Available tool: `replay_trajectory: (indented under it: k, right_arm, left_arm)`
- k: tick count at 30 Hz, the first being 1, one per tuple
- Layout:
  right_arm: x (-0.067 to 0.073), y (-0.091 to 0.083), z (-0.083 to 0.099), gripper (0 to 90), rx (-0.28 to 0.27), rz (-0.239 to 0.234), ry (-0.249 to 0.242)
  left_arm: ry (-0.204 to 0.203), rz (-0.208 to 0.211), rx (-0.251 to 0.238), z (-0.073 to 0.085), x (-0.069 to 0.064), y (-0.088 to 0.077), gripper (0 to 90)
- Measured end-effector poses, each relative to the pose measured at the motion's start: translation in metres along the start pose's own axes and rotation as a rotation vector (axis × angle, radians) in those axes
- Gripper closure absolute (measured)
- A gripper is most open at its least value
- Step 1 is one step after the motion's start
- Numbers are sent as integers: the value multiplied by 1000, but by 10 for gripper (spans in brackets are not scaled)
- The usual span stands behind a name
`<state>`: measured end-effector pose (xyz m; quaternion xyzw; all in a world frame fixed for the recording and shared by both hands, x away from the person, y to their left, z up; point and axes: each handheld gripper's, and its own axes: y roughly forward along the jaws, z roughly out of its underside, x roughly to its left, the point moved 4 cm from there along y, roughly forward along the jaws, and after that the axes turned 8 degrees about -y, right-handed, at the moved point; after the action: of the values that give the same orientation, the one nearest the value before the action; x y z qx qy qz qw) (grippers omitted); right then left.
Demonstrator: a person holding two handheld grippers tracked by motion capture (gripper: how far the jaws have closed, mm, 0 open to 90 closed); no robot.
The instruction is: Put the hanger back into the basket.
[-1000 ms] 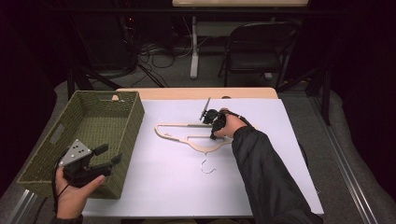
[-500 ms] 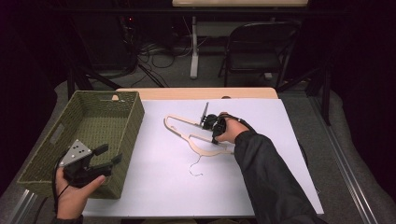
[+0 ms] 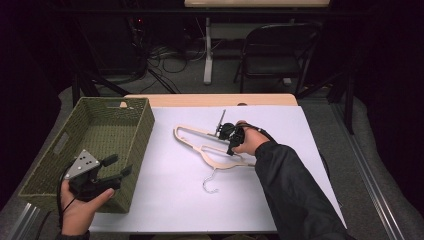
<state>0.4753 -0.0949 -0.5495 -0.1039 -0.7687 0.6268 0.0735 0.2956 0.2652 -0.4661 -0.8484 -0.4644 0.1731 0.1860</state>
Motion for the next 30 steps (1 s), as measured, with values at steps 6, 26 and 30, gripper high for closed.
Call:
replay_trajectory:
  k: [6,26,30]
  right_arm:
    - [11,-15,2,861,-40,1,-31]
    - [55,-53,13,861,-50,-32,-116]
    - [59,-54,13,861,-59,-41,-124]
  left_arm:
    - [28,25,0,-3,-12,2,373]
    - [216,186,61,2,-82,60,375]
    - [296,181,82,3,-95,76,371]
